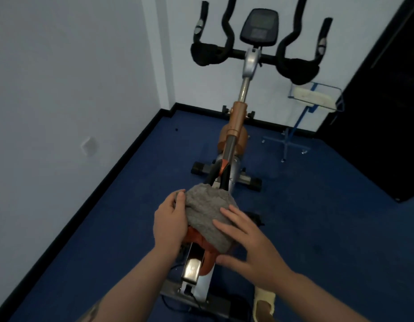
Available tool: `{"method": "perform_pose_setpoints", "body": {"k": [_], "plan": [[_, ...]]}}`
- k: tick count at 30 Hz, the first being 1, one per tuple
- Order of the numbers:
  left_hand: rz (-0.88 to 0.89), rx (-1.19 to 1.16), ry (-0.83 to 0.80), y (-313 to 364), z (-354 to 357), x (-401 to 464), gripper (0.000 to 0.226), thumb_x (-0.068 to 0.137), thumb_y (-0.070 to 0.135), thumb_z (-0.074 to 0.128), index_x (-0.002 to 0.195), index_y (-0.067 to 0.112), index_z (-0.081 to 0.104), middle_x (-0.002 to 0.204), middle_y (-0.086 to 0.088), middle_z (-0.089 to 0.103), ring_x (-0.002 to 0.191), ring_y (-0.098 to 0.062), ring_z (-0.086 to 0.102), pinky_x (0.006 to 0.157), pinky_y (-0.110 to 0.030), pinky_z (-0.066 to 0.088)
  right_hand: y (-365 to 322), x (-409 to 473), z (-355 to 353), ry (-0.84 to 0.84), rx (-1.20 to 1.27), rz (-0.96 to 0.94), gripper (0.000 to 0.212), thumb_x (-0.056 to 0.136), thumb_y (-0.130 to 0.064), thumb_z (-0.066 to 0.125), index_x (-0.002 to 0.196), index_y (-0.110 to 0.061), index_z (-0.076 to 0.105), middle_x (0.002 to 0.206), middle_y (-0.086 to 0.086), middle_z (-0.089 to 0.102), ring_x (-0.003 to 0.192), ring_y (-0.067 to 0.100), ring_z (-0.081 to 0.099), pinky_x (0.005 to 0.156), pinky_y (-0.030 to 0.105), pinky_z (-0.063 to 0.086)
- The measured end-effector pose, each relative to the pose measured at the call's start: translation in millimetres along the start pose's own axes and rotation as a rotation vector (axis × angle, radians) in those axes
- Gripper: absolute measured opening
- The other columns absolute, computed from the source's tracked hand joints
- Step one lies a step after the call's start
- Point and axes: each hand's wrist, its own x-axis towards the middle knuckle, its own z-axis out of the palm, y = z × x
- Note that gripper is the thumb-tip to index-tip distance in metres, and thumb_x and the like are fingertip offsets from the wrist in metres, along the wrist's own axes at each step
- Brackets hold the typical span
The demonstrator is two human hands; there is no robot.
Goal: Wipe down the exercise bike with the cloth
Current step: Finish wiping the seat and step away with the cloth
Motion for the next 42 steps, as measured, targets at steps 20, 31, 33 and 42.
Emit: {"method": "perform_pose_setpoints", "body": {"k": [20,31,33,42], "plan": [[0.497,0.495,-0.287,77,52,-56,0.034,0.098,0.029,0.051,0.129,0.020,0.061,0.146,0.000,0.046,0.140,-0.016,0.032,0.115,-0.033,0.017,34,-38,-135,-0.192,-0.169,0.237,0.018,0.092,-0.042,0.061,0.107,-0.044,0.069,0.090,-0.023,0.070,0.080,-0.003,0.063,0.071,0.018,0.048],[0.579,0.819,-0.685,123,249,-120,0.040,0.100,0.036,0.044,0.137,0.022,0.053,0.143,0.006,0.050,0.128,-0.014,0.047,0.106,-0.027,0.034,152,-155,-260,-0.256,-0.697,0.659,0.020,0.095,-0.022,0.045,0.098,-0.024,0.064,0.095,-0.004,0.067,0.085,0.018,0.063,0.063,0.030,0.043],[0.585,0.850,-0.703,129,283,-132,0.041,0.100,0.037,0.043,0.137,0.022,0.053,0.143,0.006,0.050,0.128,-0.015,0.047,0.106,-0.028,0.036,171,-177,-278,-0.237,-0.717,0.669,0.020,0.095,-0.020,0.043,0.097,-0.024,0.062,0.095,-0.003,0.066,0.084,0.018,0.062,0.063,0.031,0.043],[0.519,0.802,-0.713,164,392,-151,0.041,0.099,0.037,0.043,0.136,0.023,0.053,0.140,0.006,0.052,0.123,-0.015,0.051,0.100,-0.027,0.039,239,-207,-340,-0.122,-0.679,0.668,0.024,0.096,-0.023,0.041,0.100,-0.027,0.064,0.095,-0.007,0.068,0.086,0.016,0.062,0.074,0.033,0.052]]}}
